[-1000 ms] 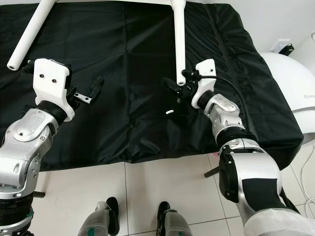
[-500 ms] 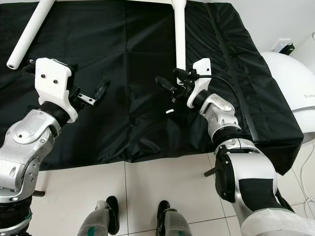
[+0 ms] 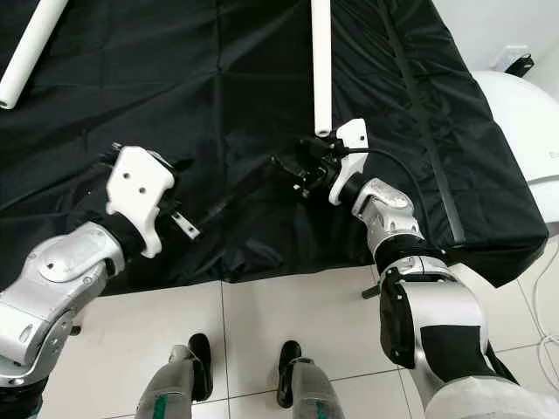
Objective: Building children table
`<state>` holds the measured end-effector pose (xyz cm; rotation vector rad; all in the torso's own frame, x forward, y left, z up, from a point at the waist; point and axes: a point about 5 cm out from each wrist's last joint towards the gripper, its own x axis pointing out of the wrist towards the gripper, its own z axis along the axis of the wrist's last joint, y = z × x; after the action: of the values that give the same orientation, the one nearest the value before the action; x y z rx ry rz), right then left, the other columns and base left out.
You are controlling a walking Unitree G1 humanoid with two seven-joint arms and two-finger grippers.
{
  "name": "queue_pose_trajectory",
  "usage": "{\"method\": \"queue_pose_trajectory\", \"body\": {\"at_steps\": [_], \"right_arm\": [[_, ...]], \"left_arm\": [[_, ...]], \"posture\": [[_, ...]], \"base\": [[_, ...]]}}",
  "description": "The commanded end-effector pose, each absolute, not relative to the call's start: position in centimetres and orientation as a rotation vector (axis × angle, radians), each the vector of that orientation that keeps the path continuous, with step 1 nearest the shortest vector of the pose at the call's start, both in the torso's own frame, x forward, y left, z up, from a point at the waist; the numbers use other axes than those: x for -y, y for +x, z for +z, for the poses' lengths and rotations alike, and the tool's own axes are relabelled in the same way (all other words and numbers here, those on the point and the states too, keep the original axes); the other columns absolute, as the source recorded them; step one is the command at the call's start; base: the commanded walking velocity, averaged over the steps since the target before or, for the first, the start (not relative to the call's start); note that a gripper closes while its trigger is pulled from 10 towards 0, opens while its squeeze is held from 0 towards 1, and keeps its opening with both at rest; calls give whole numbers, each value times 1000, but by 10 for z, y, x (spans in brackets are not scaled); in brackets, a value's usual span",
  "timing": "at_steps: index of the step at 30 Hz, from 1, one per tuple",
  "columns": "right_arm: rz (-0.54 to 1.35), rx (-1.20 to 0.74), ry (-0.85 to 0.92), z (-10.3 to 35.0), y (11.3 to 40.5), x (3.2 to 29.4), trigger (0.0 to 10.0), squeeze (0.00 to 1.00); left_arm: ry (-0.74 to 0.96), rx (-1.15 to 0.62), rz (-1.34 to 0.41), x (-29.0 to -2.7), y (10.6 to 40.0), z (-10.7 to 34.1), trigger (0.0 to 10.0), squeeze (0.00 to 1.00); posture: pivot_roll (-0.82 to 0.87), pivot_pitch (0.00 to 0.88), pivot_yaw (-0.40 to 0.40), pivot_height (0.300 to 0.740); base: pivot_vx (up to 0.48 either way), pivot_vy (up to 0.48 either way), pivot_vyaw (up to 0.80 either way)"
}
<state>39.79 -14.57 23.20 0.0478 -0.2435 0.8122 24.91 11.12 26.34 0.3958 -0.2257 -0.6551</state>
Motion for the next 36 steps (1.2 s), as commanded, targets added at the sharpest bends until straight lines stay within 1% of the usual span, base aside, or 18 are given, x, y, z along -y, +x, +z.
{"method": "queue_pose_trajectory", "body": {"at_steps": [1, 2, 3, 5, 7, 8, 13, 15, 17, 23, 30, 32, 33, 34, 35, 36], "right_arm": [[770, 175, 59, 216, 397, 155, 10000, 0], [738, 192, 57, 221, 398, 162, 10000, 0], [738, 192, 57, 221, 398, 162, 10000, 0], [666, 224, 43, 230, 401, 169, 10000, 0], [666, 224, 43, 230, 401, 169, 10000, 0], [598, 258, 38, 240, 403, 176, 10000, 0], [514, 293, 37, 250, 405, 186, 10000, 0], [444, 325, 34, 259, 406, 196, 10000, 0], [434, 343, 45, 264, 405, 201, 10000, 0], [450, 351, 49, 266, 404, 204, 10000, 0], [392, 373, 22, 272, 404, 212, 10000, 0], [280, 389, -32, 282, 404, 223, 10000, 0], [280, 389, -32, 282, 404, 223, 10000, 0], [240, 395, -53, 286, 404, 227, 10000, 0], [168, 399, -92, 290, 404, 234, 10000, 0], [168, 399, -92, 290, 404, 234, 10000, 0]], "left_arm": [[392, 224, -671, -109, 243, 263, 10000, 0], [387, 222, -668, -110, 241, 263, 10000, 0], [387, 222, -668, -110, 241, 263, 10000, 0], [385, 220, -662, -110, 240, 263, 10000, 0], [385, 220, -662, -110, 240, 263, 10000, 0], [381, 216, -657, -111, 238, 263, 10000, 0], [375, 212, -656, -112, 237, 264, 10000, 0], [373, 210, -663, -113, 235, 265, 10000, 0], [373, 207, -666, -113, 234, 267, 10000, 0], [372, 209, -662, -114, 236, 268, 10000, 0], [367, 215, -670, -113, 238, 269, 10000, 0], [365, 220, -672, -111, 240, 270, 10000, 0], [365, 220, -672, -111, 240, 270, 10000, 0], [363, 222, -674, -111, 240, 271, 10000, 0], [363, 221, -674, -110, 240, 271, 10000, 0], [363, 221, -674, -110, 240, 271, 10000, 0]], "posture": [[106, 470, -85, 740], [106, 474, -84, 740], [106, 474, -84, 740], [110, 486, -79, 740], [110, 486, -79, 740], [115, 494, -73, 740], [121, 504, -65, 740], [125, 511, -54, 740], [124, 513, -50, 740], [112, 512, -44, 740], [98, 505, -41, 740], [94, 503, -38, 740], [94, 503, -38, 740], [94, 503, -38, 740], [94, 501, -37, 740], [94, 501, -37, 740]], "base": [[0, 0, 0], [0, 0, 0], [0, 0, 0], [0, 0, 0], [0, 0, 0], [0, 0, 0], [0, 0, 0], [0, 0, 0], [0, 0, 0], [0, 0, 0], [0, 0, 0], [0, 0, 0], [0, 0, 0], [0, 0, 0], [0, 0, 0], [0, 0, 0]]}}
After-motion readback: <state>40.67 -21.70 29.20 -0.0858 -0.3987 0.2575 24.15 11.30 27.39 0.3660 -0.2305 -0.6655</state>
